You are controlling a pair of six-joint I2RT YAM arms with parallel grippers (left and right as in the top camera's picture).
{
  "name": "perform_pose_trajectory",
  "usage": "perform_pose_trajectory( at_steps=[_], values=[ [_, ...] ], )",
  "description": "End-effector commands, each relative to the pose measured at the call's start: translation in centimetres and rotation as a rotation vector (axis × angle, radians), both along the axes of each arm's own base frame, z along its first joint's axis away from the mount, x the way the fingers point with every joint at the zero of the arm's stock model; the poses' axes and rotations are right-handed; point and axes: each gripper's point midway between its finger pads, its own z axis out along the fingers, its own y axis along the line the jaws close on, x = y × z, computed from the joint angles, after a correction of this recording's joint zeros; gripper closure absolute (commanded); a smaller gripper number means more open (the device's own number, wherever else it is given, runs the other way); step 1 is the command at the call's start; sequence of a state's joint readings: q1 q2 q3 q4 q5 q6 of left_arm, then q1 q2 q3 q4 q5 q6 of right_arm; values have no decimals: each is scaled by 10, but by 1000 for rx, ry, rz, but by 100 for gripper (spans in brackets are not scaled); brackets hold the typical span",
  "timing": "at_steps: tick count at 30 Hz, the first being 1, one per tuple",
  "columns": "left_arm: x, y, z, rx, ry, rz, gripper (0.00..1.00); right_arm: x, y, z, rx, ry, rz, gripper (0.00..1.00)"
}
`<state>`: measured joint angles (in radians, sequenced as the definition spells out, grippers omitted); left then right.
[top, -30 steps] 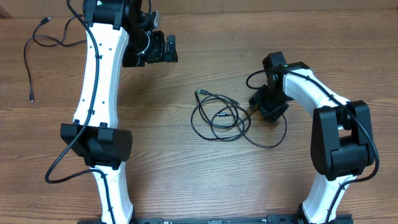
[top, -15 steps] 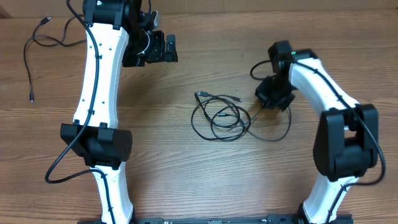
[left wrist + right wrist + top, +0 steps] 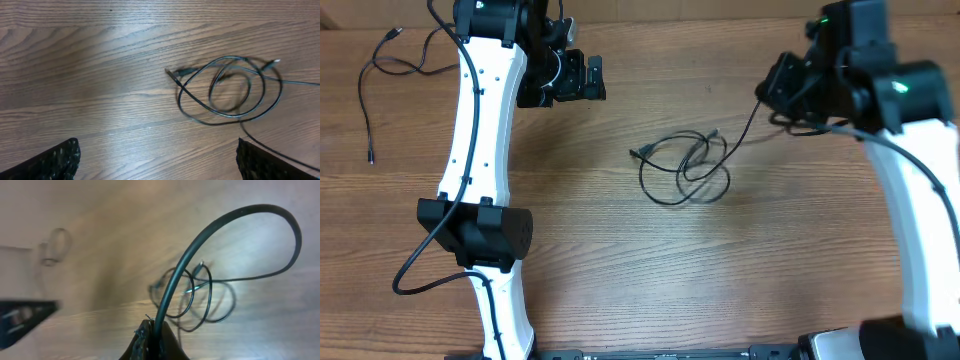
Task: Untangle cables
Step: 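Grasp the strand and lift it up-right with the right gripper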
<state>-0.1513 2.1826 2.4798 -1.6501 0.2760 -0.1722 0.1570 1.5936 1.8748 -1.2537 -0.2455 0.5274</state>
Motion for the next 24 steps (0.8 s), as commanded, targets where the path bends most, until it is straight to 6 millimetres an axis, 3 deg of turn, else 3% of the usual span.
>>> perform_pose_trajectory(
  at_steps=[1, 13, 18, 24],
  values=[
    [0, -4, -5, -1, 8, -22, 0, -9, 7, 59, 42, -171, 56, 96],
    [0, -4, -5, 0, 9, -22, 0, -48, 44, 232, 260, -675, 298, 96],
    [-1, -4, -5, 0, 12, -22, 0, -68, 42, 279, 271, -831, 320, 96],
    [-1, -4, -5, 0, 12, -22, 1, -93, 38, 313, 295, -922, 318, 96]
  ],
)
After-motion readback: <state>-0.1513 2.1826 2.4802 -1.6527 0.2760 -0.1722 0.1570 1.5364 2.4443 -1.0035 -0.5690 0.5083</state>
